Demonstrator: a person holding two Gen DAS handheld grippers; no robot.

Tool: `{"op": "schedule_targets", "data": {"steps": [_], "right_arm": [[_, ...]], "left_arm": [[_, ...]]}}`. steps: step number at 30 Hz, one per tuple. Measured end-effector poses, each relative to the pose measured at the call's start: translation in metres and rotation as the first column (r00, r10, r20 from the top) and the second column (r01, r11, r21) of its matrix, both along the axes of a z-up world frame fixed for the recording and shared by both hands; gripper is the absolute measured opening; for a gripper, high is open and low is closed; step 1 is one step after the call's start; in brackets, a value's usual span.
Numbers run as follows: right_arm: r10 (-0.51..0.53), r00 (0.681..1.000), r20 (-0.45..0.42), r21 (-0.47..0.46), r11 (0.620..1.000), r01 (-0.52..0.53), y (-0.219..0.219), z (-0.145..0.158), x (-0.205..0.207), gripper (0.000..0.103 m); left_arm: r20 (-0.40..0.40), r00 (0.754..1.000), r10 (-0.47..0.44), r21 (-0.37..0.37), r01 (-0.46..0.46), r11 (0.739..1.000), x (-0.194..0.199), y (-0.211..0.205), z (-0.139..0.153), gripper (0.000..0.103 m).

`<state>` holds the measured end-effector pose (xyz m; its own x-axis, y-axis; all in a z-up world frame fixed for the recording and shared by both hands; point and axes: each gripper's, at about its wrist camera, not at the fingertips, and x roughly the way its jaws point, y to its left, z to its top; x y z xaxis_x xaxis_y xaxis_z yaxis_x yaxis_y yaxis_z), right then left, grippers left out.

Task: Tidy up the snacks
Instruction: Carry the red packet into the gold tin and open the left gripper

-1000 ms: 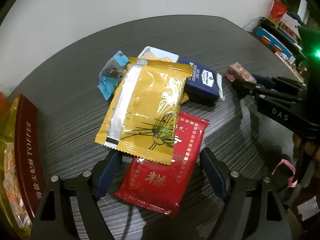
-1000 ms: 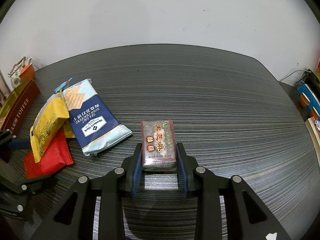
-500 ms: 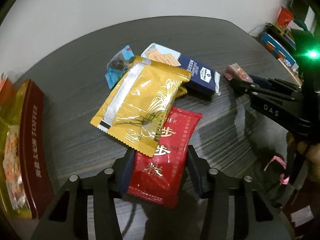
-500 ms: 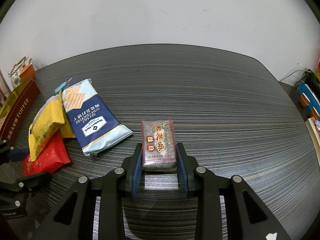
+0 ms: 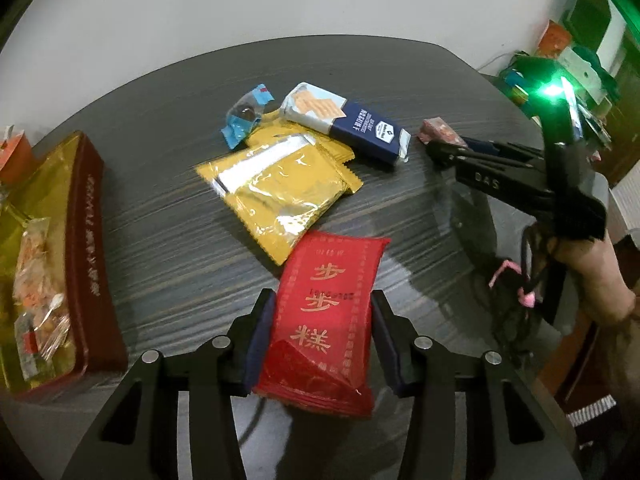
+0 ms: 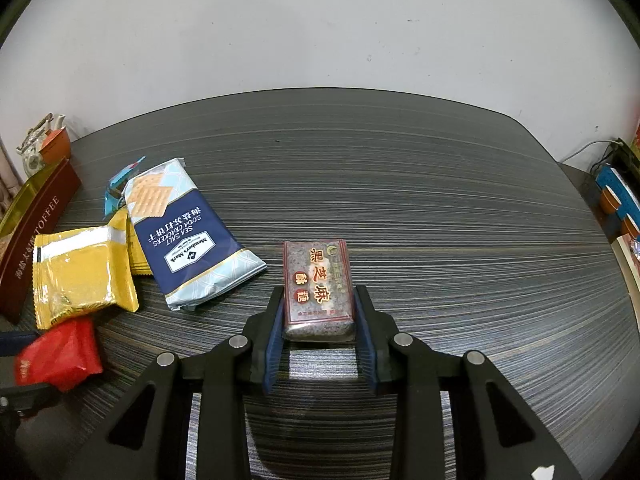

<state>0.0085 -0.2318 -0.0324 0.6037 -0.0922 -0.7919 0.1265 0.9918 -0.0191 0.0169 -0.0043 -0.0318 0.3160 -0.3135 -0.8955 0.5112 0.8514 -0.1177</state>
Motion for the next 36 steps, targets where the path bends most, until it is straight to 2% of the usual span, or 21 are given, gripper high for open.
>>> {"op": "schedule_targets", "data": {"steps": [7,17,24,29,36], "right_arm": [[0.0,1.0,0.0,0.0,1.0,0.0,0.0,0.0,0.0,0.031],[0.0,1.0,0.0,0.001,1.0,0.0,0.0,0.0,0.0,0.031],[0.0,1.0,-0.001,0.001,1.0,0.0,0.0,0.0,0.0,0.031],[0.0,1.0,-0.001,0.001,1.0,0.0,0.0,0.0,0.0,0.031],[0.0,1.0,-0.001,0.001,1.0,0.0,0.0,0.0,0.0,0.031]], "left_arm": [[0.03,1.0,-0.005,0.005,0.005,1.0,-0.024,0.012,0.015,0.047],[0.07,0.997,0.034,-0.028,-0.033,0.999,-0.022,0.024,0.037,0.047],[0.127,0.989,0.079,-0.048,-0.074,0.996,-0.008,0.035,0.063,0.047],[0.169,0.971,0.17,-0.062,-0.162,0.985,0.015,0.059,0.08,0.047],[0.204,0.921,0.333,-0.045,-0.331,0.943,0.04,0.118,0.081,0.047]]}}
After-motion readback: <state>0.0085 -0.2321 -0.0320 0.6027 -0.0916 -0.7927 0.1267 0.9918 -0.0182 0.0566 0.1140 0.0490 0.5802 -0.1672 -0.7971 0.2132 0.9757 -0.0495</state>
